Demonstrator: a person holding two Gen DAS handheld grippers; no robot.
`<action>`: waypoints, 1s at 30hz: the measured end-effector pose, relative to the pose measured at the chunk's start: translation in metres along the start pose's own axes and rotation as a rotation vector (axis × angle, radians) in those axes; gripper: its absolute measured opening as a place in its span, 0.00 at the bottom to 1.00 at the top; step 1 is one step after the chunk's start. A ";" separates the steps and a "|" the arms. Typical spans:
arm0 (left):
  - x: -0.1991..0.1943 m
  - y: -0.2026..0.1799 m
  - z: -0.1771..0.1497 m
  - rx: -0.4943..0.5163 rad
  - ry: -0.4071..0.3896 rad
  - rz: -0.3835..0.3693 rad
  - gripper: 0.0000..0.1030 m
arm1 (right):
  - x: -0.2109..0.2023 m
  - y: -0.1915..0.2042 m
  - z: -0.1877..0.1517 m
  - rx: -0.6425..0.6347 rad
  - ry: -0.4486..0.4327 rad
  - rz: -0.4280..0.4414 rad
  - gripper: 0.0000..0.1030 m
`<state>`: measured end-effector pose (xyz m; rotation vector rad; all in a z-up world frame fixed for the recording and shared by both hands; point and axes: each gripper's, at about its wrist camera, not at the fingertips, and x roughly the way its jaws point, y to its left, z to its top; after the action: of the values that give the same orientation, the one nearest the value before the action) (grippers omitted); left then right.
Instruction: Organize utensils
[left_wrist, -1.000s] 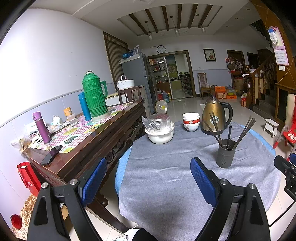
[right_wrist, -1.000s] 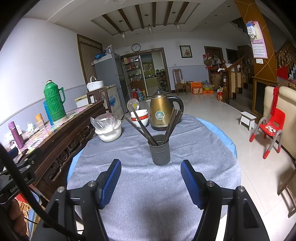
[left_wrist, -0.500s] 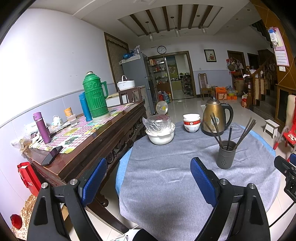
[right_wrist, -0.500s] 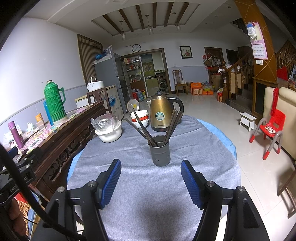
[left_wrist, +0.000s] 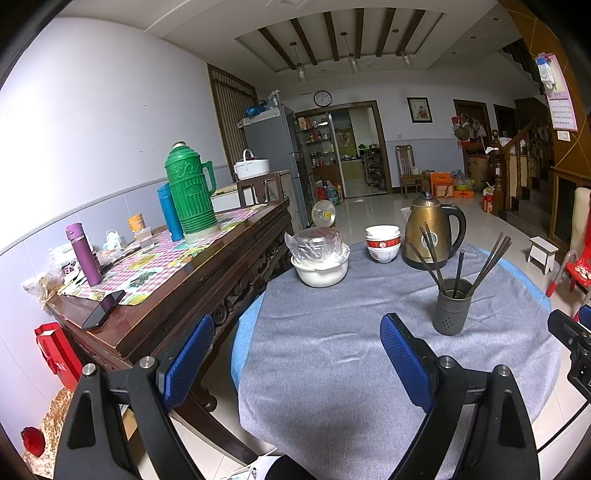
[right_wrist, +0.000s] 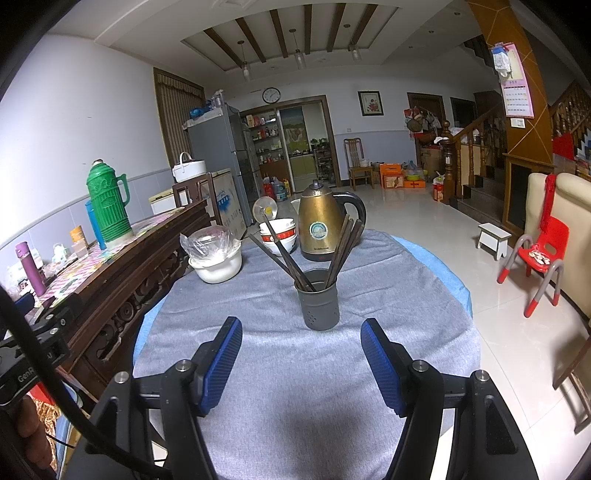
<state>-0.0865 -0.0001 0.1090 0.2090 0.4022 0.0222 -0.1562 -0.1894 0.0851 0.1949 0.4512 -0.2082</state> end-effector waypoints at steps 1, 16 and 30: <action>0.000 -0.001 0.000 0.000 0.001 -0.001 0.89 | 0.000 0.000 0.000 0.001 0.001 0.001 0.68; 0.001 0.000 0.000 0.000 0.001 -0.001 0.89 | 0.000 0.000 0.000 0.001 -0.001 -0.001 0.68; 0.004 -0.001 -0.006 0.003 0.014 0.003 0.89 | 0.001 -0.001 -0.001 0.002 0.002 -0.003 0.68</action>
<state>-0.0850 0.0008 0.1023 0.2124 0.4162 0.0258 -0.1560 -0.1905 0.0842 0.1968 0.4531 -0.2114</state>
